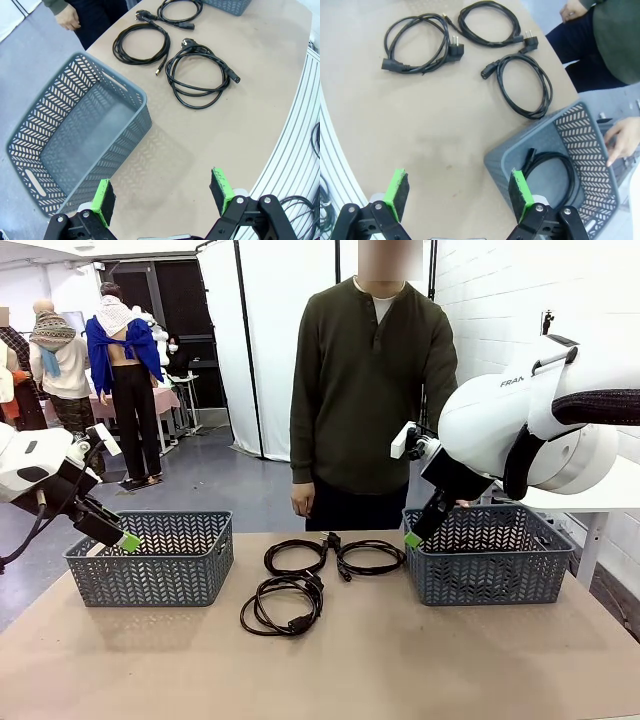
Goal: Organize the cables according to human instructions.
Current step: Pick up a bundle of cables and place it in the basket indicated by the human.
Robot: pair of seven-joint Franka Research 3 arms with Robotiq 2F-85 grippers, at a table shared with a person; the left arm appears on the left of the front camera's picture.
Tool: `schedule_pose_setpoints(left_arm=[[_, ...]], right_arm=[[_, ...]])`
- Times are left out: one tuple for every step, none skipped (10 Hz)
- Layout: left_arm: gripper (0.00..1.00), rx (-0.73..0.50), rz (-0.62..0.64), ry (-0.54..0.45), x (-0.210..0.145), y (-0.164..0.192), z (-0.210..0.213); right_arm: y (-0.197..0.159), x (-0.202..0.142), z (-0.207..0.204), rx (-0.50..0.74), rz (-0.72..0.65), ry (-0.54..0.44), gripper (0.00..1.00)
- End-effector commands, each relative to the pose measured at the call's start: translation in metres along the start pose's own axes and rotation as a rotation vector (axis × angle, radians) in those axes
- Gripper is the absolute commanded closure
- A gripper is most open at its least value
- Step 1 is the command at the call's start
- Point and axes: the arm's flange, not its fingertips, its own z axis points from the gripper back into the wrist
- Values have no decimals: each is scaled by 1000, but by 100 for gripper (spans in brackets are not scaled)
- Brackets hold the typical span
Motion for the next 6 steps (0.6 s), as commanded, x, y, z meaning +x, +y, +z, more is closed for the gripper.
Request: schedule_pose_setpoints(left_arm=[[0, -9, 4, -10, -1, 2, -1], [0, -9, 4, -10, -1, 2, -1], [0, -9, 4, -10, -1, 2, -1], [0, -9, 4, -10, -1, 2, -1], [0, -9, 4, -10, -1, 2, -1], [0, -9, 4, -10, -1, 2, -1]], right_arm=[[1, -1, -1, -6, 2, 4, 0], [1, -1, -1, -6, 2, 4, 0], [1, -1, -1, -6, 2, 4, 0], [1, -1, -1, -6, 2, 4, 0], [1, -1, -1, -6, 2, 4, 0], [0, 0, 0, 1, 1, -1, 0]])
